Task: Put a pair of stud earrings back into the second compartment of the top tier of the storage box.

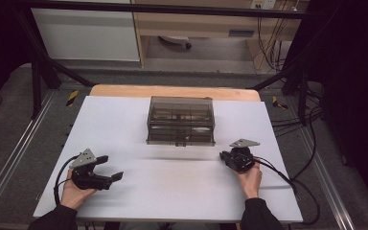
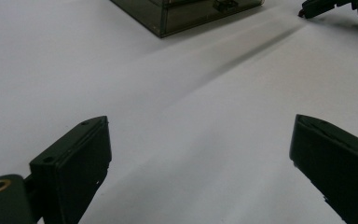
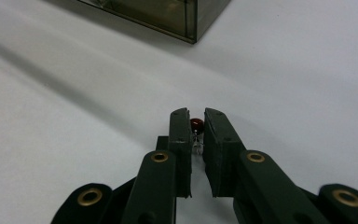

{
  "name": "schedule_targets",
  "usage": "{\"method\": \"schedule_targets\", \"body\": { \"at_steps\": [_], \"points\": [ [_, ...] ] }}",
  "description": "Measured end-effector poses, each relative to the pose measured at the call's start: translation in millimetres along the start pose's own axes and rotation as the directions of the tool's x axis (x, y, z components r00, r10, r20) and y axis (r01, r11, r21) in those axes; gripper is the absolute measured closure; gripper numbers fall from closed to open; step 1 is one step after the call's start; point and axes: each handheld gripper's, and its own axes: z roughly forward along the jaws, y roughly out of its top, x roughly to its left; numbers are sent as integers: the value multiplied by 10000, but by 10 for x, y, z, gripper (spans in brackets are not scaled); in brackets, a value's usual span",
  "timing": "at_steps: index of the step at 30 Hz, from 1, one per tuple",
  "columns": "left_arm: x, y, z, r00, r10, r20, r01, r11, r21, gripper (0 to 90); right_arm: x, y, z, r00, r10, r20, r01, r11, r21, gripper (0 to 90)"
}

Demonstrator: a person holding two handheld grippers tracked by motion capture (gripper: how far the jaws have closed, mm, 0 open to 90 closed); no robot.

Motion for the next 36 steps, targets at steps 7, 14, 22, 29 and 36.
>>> {"method": "schedule_targets", "body": {
  "at_steps": [7, 14, 22, 29, 36],
  "points": [
    [1, -1, 0, 10000, -4, -1, 4, 10000, 9, 49, 0, 27, -88, 9997, 85, -250, -91, 9997, -212, 822],
    [1, -1, 2, 10000, 0, -7, 0, 10000, 25, 49, -2, 41, -208, 9989, 89, -450, -107, 9992, -395, 823],
    [3, -3, 7, 10000, 6, -23, -6, 10000, 49, 49, 24, 42, -339, 9977, -124, -662, 98, 9992, -386, 823],
    [0, -3, 6, 10000, 8, -38, -7, 10000, 49, 49, 77, 86, -438, 9957, -320, -873, 286, 9988, -406, 823],
    [1, -3, 8, 10000, 5, -29, -5, 10000, 58, 49, 125, 119, -557, 9937, -460, -1021, 420, 9983, -416, 823]
  ]
}}
